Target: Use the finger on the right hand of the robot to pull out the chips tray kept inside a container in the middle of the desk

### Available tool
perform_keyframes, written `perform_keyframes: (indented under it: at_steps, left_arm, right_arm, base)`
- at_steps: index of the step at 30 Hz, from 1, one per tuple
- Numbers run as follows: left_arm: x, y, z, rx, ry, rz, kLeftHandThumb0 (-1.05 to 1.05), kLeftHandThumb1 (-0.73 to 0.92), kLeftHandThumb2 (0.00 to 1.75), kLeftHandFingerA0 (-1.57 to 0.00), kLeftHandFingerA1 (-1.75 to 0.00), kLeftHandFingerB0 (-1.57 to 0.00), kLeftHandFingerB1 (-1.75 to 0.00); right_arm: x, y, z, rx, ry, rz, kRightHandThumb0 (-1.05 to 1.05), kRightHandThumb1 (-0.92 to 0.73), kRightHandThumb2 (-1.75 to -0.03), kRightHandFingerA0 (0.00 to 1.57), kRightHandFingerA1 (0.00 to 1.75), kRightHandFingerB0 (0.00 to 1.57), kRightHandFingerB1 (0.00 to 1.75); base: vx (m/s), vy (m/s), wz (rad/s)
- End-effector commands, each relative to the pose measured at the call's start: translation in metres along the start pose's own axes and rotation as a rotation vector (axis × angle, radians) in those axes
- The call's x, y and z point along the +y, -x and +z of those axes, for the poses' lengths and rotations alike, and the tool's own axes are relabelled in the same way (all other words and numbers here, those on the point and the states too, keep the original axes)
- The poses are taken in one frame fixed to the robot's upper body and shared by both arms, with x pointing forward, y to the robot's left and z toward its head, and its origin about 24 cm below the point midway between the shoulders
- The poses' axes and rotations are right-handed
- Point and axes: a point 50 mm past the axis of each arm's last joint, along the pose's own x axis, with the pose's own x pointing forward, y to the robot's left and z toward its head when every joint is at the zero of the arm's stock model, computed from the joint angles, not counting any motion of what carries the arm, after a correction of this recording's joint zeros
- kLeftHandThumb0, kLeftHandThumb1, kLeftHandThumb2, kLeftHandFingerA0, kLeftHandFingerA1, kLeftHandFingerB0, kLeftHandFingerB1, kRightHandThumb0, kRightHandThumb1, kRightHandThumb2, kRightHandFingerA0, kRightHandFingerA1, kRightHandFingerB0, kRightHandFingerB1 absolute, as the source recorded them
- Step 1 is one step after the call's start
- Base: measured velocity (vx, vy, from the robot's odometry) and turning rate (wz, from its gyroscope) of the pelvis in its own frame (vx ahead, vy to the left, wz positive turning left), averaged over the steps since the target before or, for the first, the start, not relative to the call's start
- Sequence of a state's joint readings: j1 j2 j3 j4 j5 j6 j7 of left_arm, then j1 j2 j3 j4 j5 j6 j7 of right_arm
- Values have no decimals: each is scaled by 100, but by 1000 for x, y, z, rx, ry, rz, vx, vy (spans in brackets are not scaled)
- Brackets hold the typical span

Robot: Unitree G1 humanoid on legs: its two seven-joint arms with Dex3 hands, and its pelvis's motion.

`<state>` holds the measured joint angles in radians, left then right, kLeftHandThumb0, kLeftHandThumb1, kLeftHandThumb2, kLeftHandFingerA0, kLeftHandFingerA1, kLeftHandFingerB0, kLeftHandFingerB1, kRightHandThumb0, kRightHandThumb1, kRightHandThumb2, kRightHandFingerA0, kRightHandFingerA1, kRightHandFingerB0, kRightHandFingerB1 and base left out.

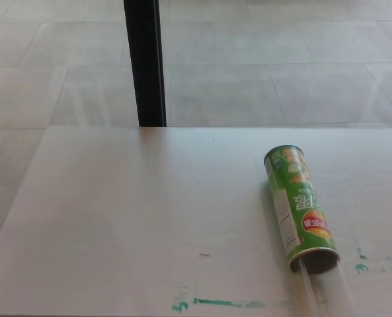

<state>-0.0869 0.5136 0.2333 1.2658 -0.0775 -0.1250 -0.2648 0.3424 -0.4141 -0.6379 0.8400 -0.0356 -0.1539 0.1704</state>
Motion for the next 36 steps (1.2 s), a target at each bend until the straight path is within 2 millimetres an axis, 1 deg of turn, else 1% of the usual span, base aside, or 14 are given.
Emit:
perform_keyframes:
  at_steps: [1, 2, 3, 4, 7, 8, 9, 11, 13, 15, 16, 20, 32, 36]
  left_arm:
    - [6, 1, 1, 22, -14, 16, -44, 71, 61, -59, -63, -58, -54]
    - [6, 1, 1, 20, -11, 16, -44, 71, 61, -59, -63, -58, -54]
    - [5, 1, 1, 13, -1, 23, -44, 70, 60, -59, -64, -62, -57]
    - [5, 1, 0, 13, 16, 26, -44, 68, 60, -60, -63, -65, -59]
    - [3, 0, -1, 14, 17, 27, -45, 69, 61, -59, -62, -62, -54]
    - [3, 1, 1, 0, -9, 28, -46, 71, 61, -59, -61, -59, -52]
    - [3, 0, 1, -1, -3, 28, -46, 71, 61, -59, -62, -59, -52]
    - [3, 0, 0, -6, 12, 29, -47, 70, 61, -58, -61, -60, -52]
    - [3, 0, 0, -5, 10, 30, -47, 70, 61, -58, -61, -60, -52]
    - [3, 0, 1, -7, 13, 30, -46, 70, 61, -59, -64, -60, -54]
    - [3, 1, 0, -4, 8, 27, -46, 71, 61, -58, -62, -59, -53]
    - [3, 0, 1, -7, 5, 27, -45, 72, 61, -57, -63, -57, -52]
    - [4, 1, 1, -1, -14, 35, -46, 71, 61, -59, -62, -58, -51]
    - [4, 1, 1, -8, 2, 27, -44, 72, 61, -56, -61, -57, -52]
  right_arm:
    - [-7, 1, 7, -49, -53, -15, -26, -62, -63, 68, 59, 29, 44]
    - [-7, 1, 7, -50, -54, -18, -26, -62, -63, 68, 59, 29, 44]
    - [-8, 0, 10, -62, -49, -15, -20, -62, -58, 61, 54, 30, 42]
    - [-8, -2, 10, -60, -64, -14, -18, -61, -58, 59, 53, 30, 41]
    - [-9, -2, 10, -67, -47, -11, -20, -63, -58, 60, 54, 30, 41]
    - [-8, -2, 9, -78, -26, -29, -20, -62, -58, 67, 56, 36, 42]
    - [-8, -3, 9, -75, -35, -20, -20, -64, -59, 64, 57, 34, 41]
    - [-7, -2, 10, -110, -29, 3, -24, -70, -60, 67, 58, 39, 41]
    - [-7, -2, 10, -115, -24, 2, -24, -70, -60, 67, 58, 39, 41]
    - [-4, -4, 11, -130, -82, -12, -29, -70, -60, 72, 60, 46, 42]
    - [-4, -4, 10, -126, -86, 10, -30, -72, -61, 69, 58, 40, 40]
    - [-3, -3, 11, -145, -52, 19, -31, -72, -61, 72, 60, 46, 43]
    - [0, -4, 11, -145, -22, 33, -23, -70, -60, 69, 59, 43, 43]
    - [1, -5, 10, -137, -22, 35, -23, -69, -60, 69, 59, 43, 42]
  base:
    - [0, 0, 0]
    - [0, 0, 0]
    - [0, 0, 0]
    - [0, 0, 0]
    - [0, 0, 0]
    - [0, 0, 0]
    - [0, 0, 0]
    - [0, 0, 0]
    - [0, 0, 0]
    - [0, 0, 0]
    - [0, 0, 0]
    - [0, 0, 0]
    - [0, 0, 0]
    - [0, 0, 0]
